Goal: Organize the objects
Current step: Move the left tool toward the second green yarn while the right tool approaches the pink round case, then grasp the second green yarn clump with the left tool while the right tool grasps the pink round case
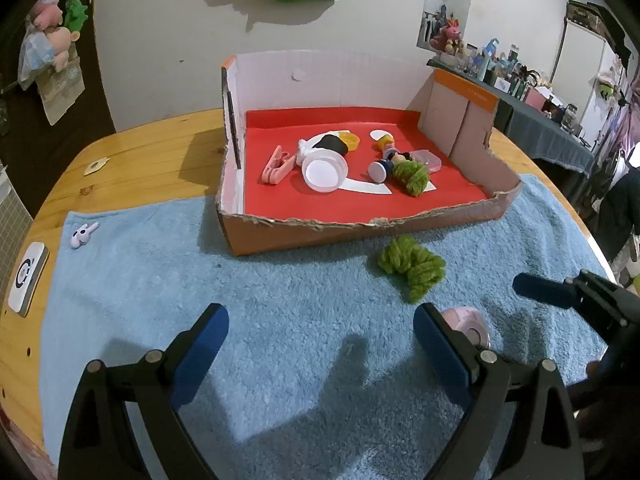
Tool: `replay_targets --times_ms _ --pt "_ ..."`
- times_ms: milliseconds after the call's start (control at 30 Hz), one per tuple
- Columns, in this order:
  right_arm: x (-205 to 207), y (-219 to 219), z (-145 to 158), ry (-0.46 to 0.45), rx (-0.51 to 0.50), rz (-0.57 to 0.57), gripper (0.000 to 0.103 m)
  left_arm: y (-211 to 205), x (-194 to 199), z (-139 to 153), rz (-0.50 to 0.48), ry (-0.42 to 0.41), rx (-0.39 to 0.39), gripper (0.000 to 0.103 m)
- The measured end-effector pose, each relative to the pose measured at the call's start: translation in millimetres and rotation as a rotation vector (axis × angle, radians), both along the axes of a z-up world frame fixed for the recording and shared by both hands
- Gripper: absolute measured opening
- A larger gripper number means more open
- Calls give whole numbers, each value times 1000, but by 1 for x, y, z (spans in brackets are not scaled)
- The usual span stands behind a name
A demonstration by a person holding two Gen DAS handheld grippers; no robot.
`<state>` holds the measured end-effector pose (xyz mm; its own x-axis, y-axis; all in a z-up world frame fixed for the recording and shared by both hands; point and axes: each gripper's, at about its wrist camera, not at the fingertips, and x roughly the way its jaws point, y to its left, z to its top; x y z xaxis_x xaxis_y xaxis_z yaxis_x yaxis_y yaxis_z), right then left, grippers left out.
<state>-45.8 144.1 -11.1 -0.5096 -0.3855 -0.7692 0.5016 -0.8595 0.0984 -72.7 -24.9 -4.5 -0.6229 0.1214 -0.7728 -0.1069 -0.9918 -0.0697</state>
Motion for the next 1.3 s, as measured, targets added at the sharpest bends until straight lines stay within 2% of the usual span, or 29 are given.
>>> replay_targets --times_ms 167,300,700,867,1133,1300 --pt "7 -13 -10 -7 53 49 81 -1 1 1 1 2 1 95" --pt "6 -14 -16 12 98 36 81 -1 1 2 -1 0 5 95" --pt "-24 24 -13 20 98 -120 81 9 -7 -3 -39 -13 13 95" --pt "-29 30 -12 27 93 -131 81 17 -13 -6 -59 -18 7 95" --pt "-38 32 -14 23 98 -126 81 23 -23 -12 -88 -39 12 87" --pt "-42 36 -15 17 91 -134 81 32 -27 -12 -119 -33 11 86"
